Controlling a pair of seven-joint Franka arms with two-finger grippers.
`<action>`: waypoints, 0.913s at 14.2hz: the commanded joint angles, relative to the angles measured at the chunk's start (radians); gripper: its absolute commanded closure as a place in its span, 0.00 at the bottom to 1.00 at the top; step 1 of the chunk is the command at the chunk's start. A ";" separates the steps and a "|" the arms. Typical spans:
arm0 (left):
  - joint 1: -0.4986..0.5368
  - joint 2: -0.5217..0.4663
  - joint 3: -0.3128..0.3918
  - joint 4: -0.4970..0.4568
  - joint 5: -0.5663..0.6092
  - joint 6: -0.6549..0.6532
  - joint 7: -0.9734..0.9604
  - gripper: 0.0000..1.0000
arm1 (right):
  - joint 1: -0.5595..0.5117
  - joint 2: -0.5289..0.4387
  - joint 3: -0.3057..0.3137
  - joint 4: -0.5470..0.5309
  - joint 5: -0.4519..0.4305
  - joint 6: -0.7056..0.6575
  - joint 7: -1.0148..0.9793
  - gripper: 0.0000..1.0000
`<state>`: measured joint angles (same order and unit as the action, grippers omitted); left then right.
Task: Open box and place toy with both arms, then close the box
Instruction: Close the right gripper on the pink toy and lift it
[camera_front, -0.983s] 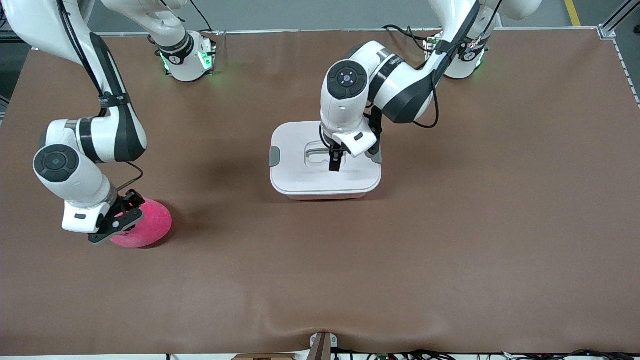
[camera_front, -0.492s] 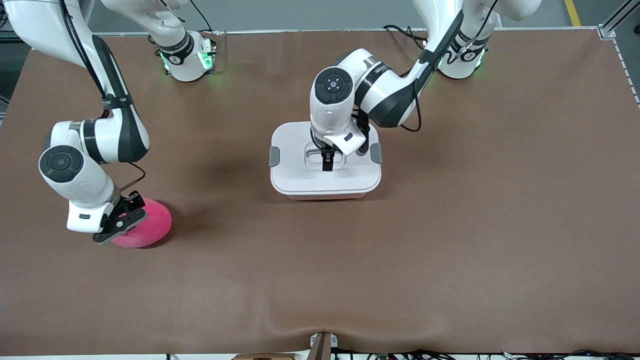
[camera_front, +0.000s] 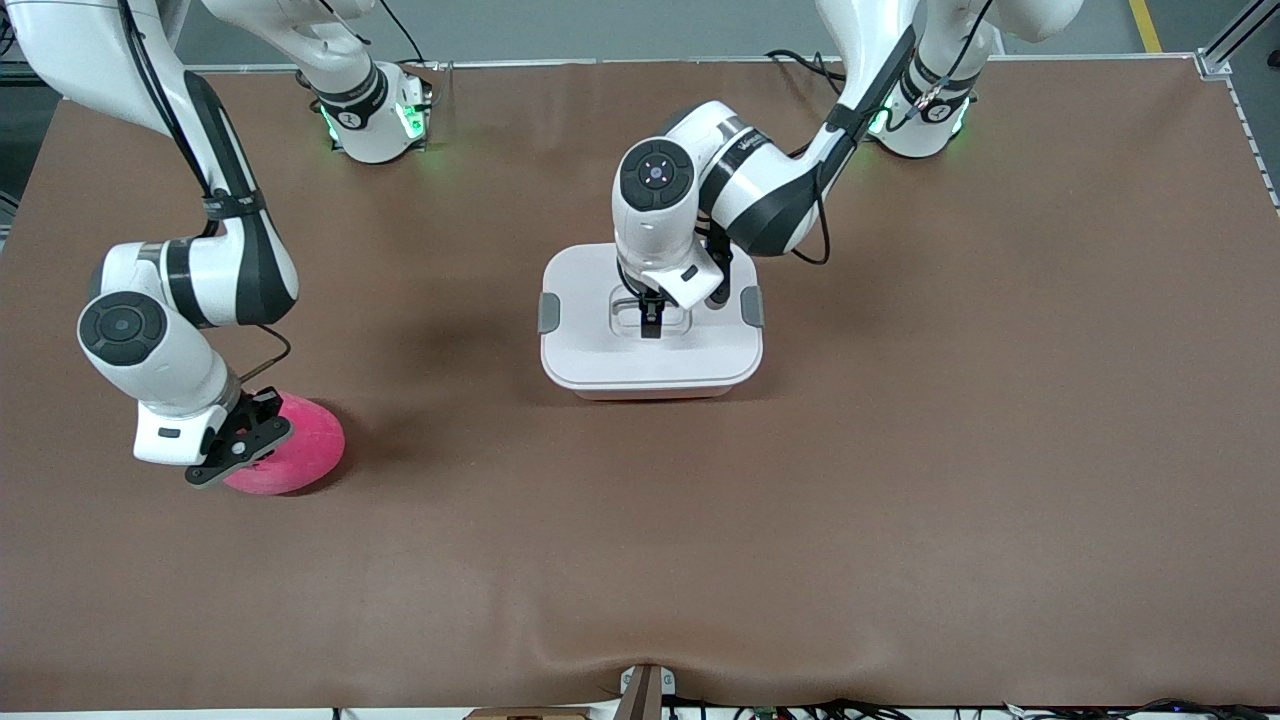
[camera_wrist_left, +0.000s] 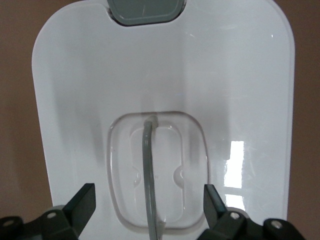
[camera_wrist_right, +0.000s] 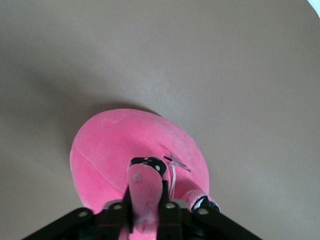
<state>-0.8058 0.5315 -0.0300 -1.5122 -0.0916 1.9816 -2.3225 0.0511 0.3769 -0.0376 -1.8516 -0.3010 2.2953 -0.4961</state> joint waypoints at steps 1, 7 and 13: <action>-0.016 -0.007 0.012 -0.023 -0.019 -0.001 -0.014 0.18 | -0.025 -0.003 0.012 -0.009 -0.023 0.004 0.011 1.00; -0.021 -0.011 0.012 -0.017 -0.019 0.005 -0.015 0.90 | 0.007 -0.042 0.016 0.003 -0.023 -0.022 -0.065 1.00; -0.018 -0.031 0.012 -0.016 -0.019 -0.001 -0.014 1.00 | 0.033 -0.118 0.018 0.037 -0.024 -0.022 -0.267 1.00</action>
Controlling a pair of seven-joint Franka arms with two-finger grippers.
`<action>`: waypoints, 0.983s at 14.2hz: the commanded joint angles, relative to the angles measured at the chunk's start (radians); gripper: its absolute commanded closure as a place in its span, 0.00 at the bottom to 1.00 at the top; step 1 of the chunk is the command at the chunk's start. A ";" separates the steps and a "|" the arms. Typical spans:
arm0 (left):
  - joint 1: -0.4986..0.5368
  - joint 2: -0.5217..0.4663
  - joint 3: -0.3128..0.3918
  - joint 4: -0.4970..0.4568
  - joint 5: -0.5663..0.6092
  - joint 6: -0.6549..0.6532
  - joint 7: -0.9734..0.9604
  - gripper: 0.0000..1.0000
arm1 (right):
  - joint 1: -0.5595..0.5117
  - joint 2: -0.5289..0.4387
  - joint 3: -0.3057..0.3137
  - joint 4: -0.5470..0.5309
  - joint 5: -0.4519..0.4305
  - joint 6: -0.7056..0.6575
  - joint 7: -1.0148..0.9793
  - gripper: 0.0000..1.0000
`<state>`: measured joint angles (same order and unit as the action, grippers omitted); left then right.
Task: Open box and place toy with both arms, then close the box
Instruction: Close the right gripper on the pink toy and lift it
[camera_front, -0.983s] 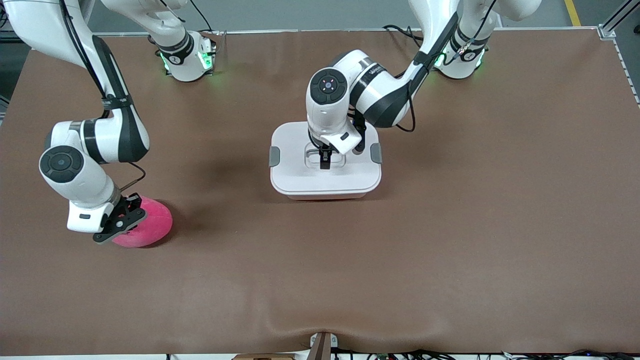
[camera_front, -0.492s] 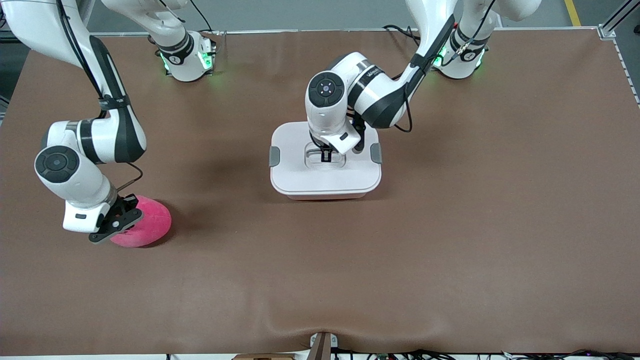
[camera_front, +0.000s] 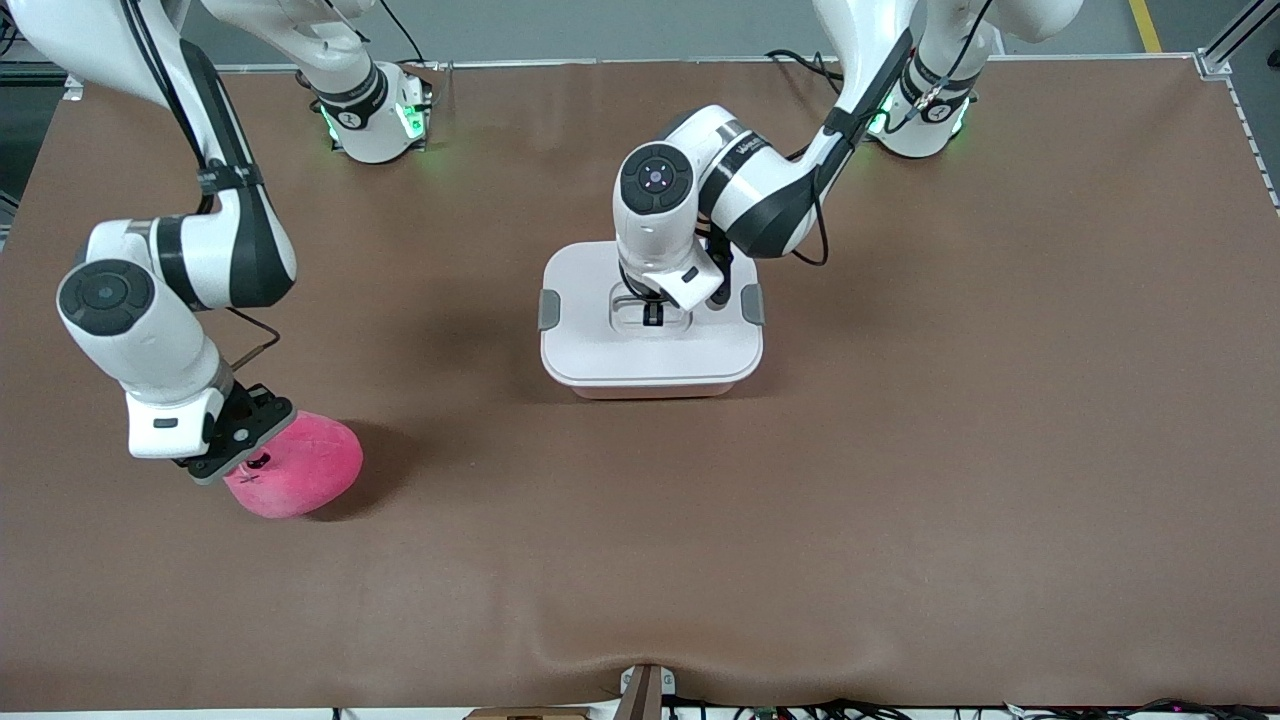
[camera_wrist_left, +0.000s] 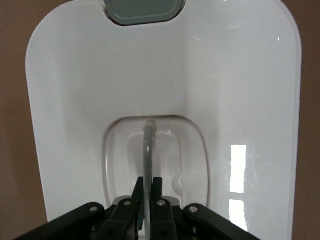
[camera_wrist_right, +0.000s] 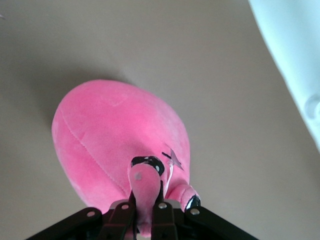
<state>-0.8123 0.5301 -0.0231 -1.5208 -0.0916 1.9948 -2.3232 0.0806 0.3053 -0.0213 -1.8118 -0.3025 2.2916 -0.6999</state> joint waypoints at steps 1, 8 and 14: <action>-0.008 -0.039 0.005 -0.007 -0.019 -0.017 -0.013 1.00 | 0.005 -0.060 0.001 0.000 -0.023 -0.018 -0.103 1.00; -0.001 -0.071 0.008 -0.004 -0.008 -0.040 -0.002 1.00 | 0.106 -0.107 0.004 0.081 -0.023 -0.157 -0.537 1.00; 0.038 -0.090 0.015 -0.001 0.003 -0.045 0.013 1.00 | 0.273 -0.178 0.004 0.080 -0.024 -0.274 -0.681 1.00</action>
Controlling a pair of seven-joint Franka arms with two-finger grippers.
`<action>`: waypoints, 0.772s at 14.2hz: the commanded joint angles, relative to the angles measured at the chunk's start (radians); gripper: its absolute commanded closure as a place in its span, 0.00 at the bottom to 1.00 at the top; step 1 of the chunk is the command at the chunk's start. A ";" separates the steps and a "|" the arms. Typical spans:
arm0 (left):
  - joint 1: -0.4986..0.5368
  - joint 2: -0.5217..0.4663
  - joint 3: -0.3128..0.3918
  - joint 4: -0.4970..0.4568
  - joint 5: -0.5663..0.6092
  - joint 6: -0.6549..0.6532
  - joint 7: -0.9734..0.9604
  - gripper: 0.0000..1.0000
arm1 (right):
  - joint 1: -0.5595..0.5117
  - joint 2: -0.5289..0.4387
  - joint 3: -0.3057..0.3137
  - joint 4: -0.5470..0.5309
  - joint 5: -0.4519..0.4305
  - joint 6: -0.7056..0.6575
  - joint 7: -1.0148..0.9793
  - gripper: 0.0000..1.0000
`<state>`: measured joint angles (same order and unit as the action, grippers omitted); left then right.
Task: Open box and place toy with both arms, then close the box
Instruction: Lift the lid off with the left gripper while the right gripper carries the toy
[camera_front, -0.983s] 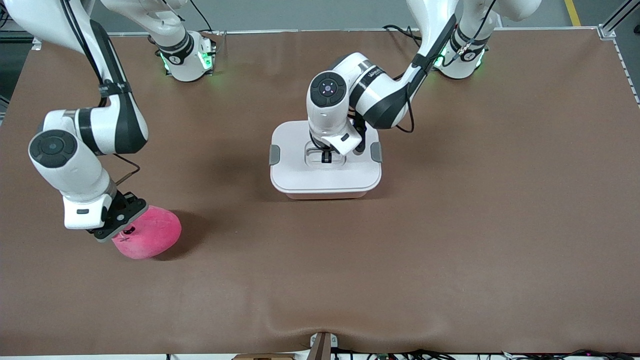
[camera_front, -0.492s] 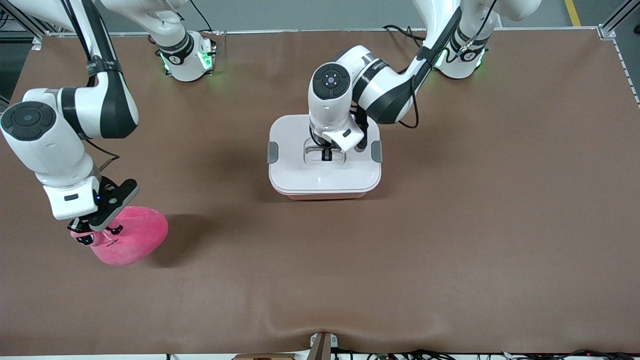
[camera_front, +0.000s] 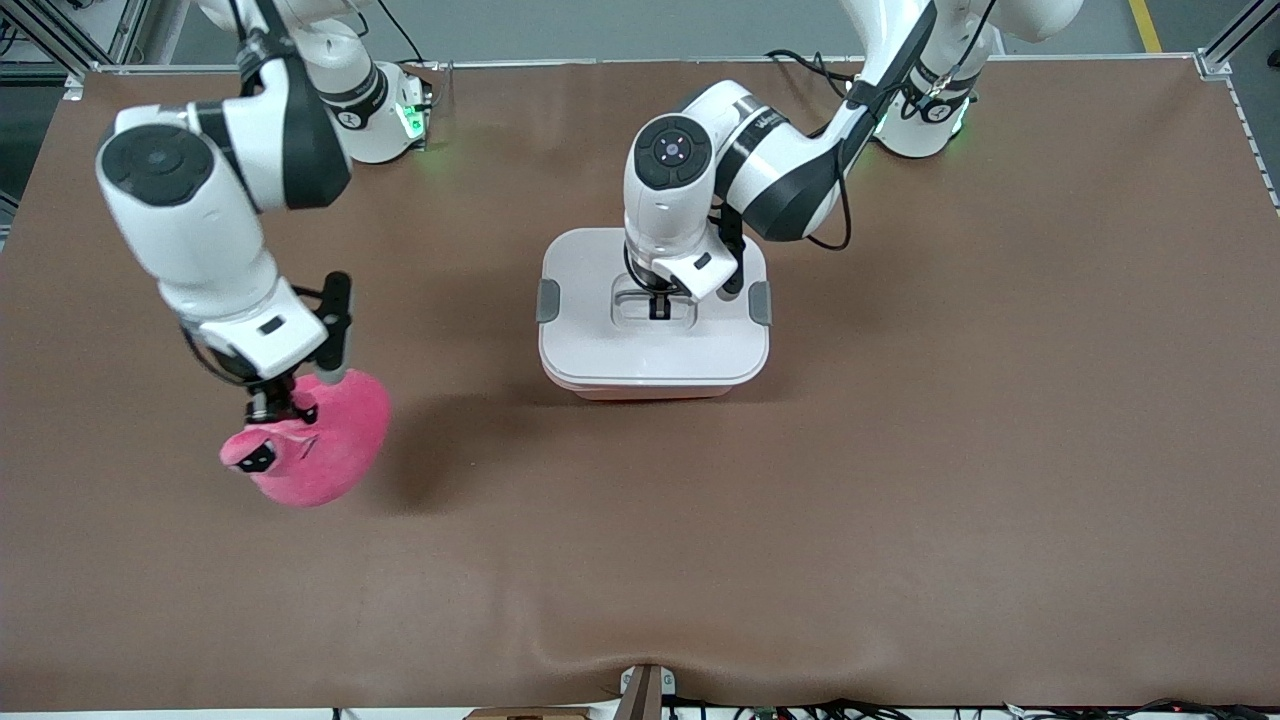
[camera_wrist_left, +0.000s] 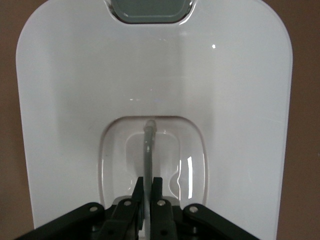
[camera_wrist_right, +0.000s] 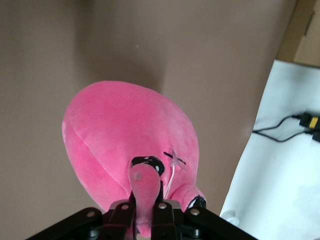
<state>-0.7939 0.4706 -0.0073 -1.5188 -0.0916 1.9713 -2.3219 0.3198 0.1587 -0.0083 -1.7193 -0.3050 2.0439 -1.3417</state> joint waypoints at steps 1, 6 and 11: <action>0.033 -0.036 0.000 -0.004 0.006 -0.022 0.015 1.00 | 0.065 -0.041 -0.009 -0.013 -0.022 -0.043 -0.040 1.00; 0.096 -0.055 0.000 -0.008 0.065 -0.077 0.067 1.00 | 0.270 -0.042 -0.007 0.007 -0.101 -0.125 -0.040 1.00; 0.183 -0.096 0.000 -0.011 0.067 -0.101 0.160 1.00 | 0.497 -0.028 -0.009 0.043 -0.173 -0.269 0.050 1.00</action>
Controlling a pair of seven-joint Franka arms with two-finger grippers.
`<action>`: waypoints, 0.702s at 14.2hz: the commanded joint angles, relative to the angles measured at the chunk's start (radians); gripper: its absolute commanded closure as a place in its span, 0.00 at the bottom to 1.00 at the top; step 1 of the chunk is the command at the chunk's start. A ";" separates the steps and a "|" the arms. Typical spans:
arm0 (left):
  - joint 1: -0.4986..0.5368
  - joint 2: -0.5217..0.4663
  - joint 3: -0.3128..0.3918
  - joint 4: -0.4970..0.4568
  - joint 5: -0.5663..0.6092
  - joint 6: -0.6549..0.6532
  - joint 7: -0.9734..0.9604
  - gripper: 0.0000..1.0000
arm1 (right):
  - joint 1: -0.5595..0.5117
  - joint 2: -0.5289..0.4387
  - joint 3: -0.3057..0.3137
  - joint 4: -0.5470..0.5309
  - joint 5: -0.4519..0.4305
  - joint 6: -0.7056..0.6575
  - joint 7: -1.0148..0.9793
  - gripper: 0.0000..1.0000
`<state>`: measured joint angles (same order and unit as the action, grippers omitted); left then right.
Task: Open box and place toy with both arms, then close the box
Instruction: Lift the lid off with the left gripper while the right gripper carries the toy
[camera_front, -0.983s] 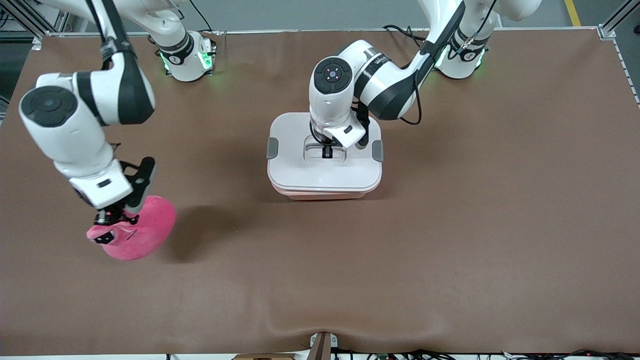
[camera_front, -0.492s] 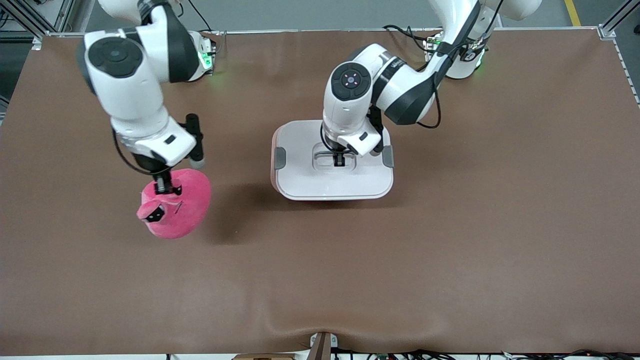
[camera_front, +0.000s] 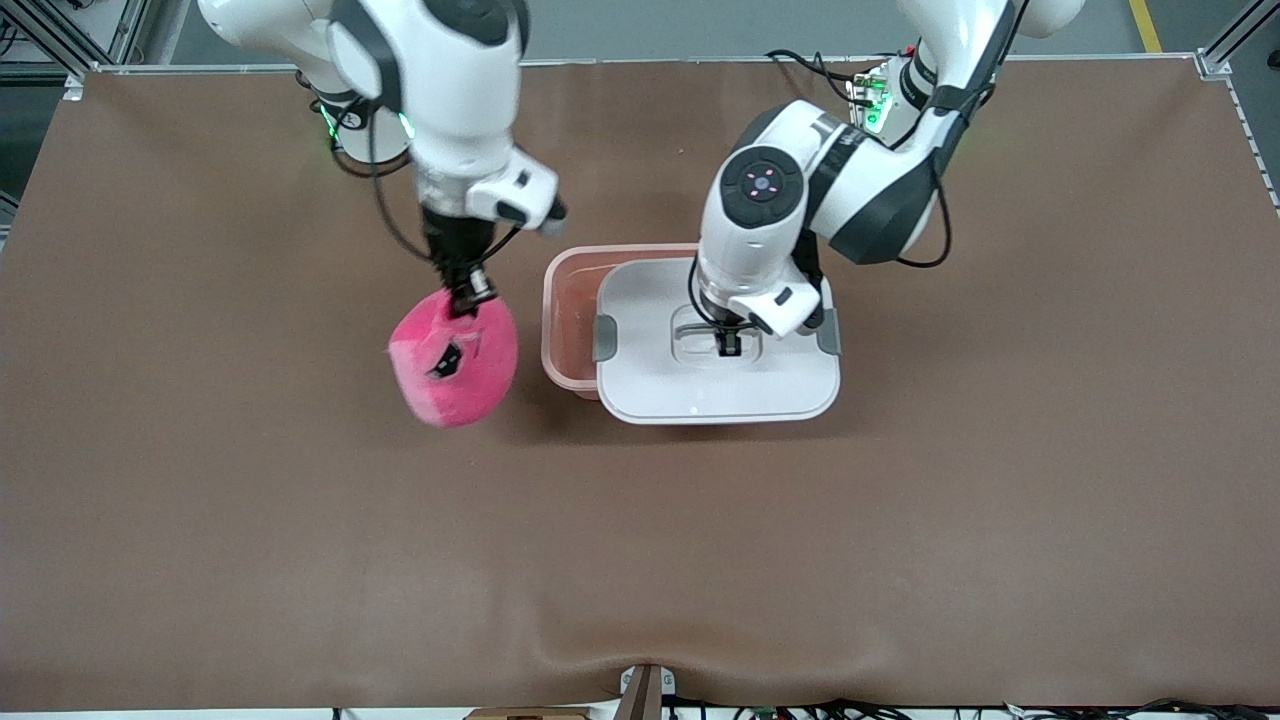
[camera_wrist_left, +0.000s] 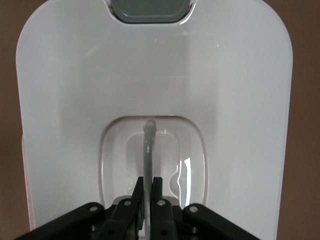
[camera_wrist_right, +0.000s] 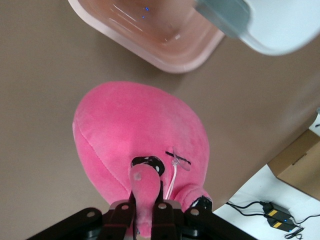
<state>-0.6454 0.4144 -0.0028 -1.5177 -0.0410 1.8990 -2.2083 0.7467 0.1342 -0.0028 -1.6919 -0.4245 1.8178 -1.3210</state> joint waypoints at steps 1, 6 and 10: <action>0.050 -0.043 -0.005 -0.012 0.016 -0.034 0.071 1.00 | 0.110 0.005 -0.016 0.027 -0.068 -0.052 0.037 1.00; 0.141 -0.066 -0.005 -0.010 0.016 -0.055 0.179 1.00 | 0.174 0.134 -0.014 0.181 -0.079 -0.160 0.046 1.00; 0.194 -0.066 -0.005 -0.010 0.038 -0.054 0.222 1.00 | 0.201 0.180 -0.014 0.209 -0.063 -0.161 0.084 1.00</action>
<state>-0.4714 0.3697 -0.0002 -1.5181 -0.0361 1.8585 -2.0121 0.9140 0.2792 -0.0064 -1.5340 -0.4766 1.6881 -1.2719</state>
